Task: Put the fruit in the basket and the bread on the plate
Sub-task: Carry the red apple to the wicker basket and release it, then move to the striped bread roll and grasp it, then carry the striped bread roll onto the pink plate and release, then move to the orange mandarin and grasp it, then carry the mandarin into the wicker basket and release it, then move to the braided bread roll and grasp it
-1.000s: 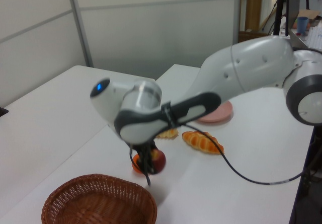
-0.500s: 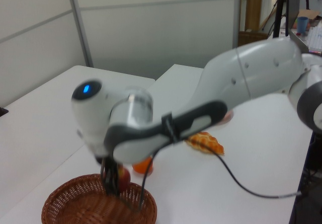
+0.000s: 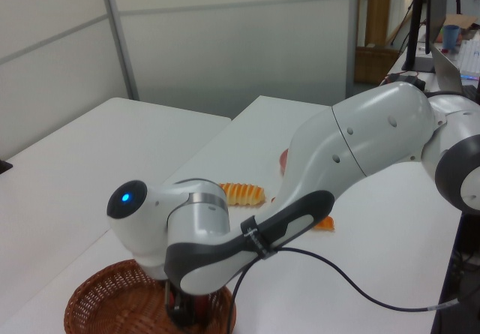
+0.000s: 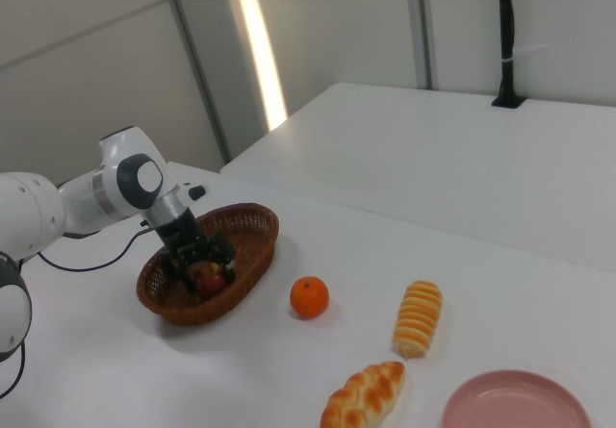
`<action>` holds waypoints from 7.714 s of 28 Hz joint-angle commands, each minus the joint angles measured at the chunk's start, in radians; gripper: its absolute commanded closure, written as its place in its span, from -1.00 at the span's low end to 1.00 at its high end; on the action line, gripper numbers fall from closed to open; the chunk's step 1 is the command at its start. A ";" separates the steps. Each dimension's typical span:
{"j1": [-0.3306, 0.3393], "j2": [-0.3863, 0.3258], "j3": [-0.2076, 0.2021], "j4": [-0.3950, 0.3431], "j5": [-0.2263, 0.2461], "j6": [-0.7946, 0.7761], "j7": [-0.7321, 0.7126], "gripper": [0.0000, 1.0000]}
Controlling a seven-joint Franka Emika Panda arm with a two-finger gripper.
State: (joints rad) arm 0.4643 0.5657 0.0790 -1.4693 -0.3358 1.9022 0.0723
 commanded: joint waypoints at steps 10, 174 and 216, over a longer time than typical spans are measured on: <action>-0.288 -0.127 -0.007 0.015 0.146 0.006 -0.032 -1.00; -0.124 0.005 0.042 0.073 0.152 0.324 0.136 0.75; -0.486 -0.149 0.013 -0.006 0.123 -0.353 -0.223 -1.00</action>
State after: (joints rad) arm 0.0045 0.4092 0.0961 -1.3949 -0.1457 1.5625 -0.0857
